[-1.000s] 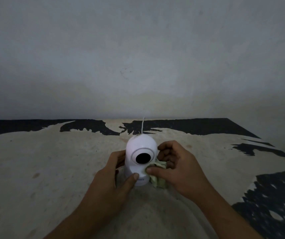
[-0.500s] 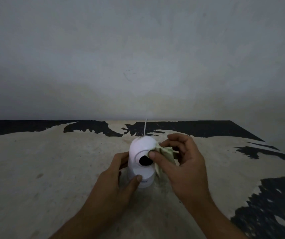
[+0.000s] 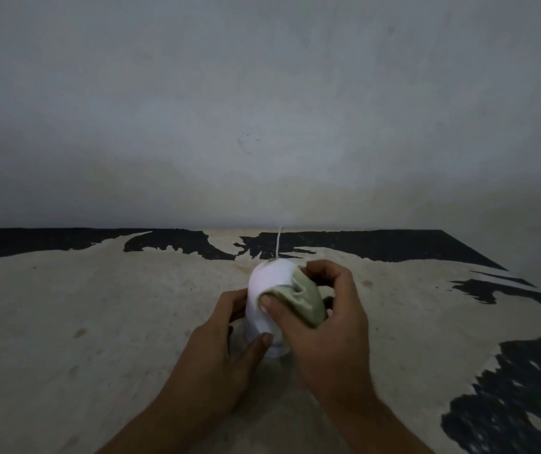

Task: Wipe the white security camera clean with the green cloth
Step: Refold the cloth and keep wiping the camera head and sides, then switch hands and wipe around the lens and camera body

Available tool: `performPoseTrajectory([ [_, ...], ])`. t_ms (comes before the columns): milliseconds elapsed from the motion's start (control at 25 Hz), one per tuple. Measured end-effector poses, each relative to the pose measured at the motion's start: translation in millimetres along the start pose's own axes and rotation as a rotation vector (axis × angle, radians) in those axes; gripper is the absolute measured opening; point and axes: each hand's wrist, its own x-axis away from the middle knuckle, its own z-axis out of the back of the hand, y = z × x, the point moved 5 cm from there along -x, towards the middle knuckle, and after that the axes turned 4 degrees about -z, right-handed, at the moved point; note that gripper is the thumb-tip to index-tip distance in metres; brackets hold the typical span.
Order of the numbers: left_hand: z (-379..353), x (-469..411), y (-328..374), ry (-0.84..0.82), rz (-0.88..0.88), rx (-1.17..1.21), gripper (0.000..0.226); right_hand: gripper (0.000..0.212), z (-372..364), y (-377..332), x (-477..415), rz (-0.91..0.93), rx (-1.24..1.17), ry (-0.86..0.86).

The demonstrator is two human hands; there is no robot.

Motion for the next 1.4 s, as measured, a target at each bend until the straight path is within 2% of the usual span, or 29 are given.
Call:
performPoseTrajectory([
  [160, 0.1, -0.2, 1.0, 0.013, -0.005, 0.012, 0.052, 0.069, -11.7, 1.7, 3.7, 0.117, 0.137, -0.024],
  [320, -1.4, -1.4, -2.7, 0.003, -0.017, 0.012, 0.053, 0.069, -3.8, 4.4, -5.4, 0.224, 0.224, -0.132],
  [440, -1.1, -1.4, -3.0, 0.001, -0.033, 0.016, 0.054, 0.061, 10.2, 1.7, -15.5, 0.281, 0.195, -0.194],
  [720, 1.0, -0.1, -1.8, 0.002, -0.06, 0.035, 0.056, 0.025, 23.0, 3.9, -21.6, 0.161, -0.059, -0.153],
  [840, 1.7, -0.3, -0.9, 0.011, -0.059, 0.033, 0.057, 0.023, 27.2, 4.0, -23.7, 0.156, -0.056, -0.15],
  [1000, 0.3, -1.1, -2.0, 0.014, -0.045, 0.026, 0.058, 0.027, 39.5, -0.2, -24.4, 0.145, -0.043, -0.021],
  [1120, 5.3, 1.3, -1.8, 0.101, -0.001, 0.014, 0.058, 0.019, 39.9, -12.2, -20.1, 0.151, -0.129, 0.007],
  [1160, 10.4, 3.6, 1.8, 0.184, -0.016, 0.014, 0.052, 0.016, 37.6, -15.0, -18.0, 0.145, -0.153, -0.003],
  [1240, 23.3, 10.9, 17.1, 0.366, -0.164, -0.001, 0.031, 0.016, 30.3, -17.1, -12.7, 0.113, -0.17, -0.035],
  [1320, 30.2, 18.0, 35.7, 0.419, -0.342, -0.037, 0.016, 0.027, 22.7, -15.0, -7.3, 0.041, -0.183, -0.058],
  [1400, 29.6, 24.9, 48.8, 0.403, -0.477, -0.056, 0.009, 0.037, 17.8, -12.5, -2.8, -0.053, -0.254, -0.053],
])
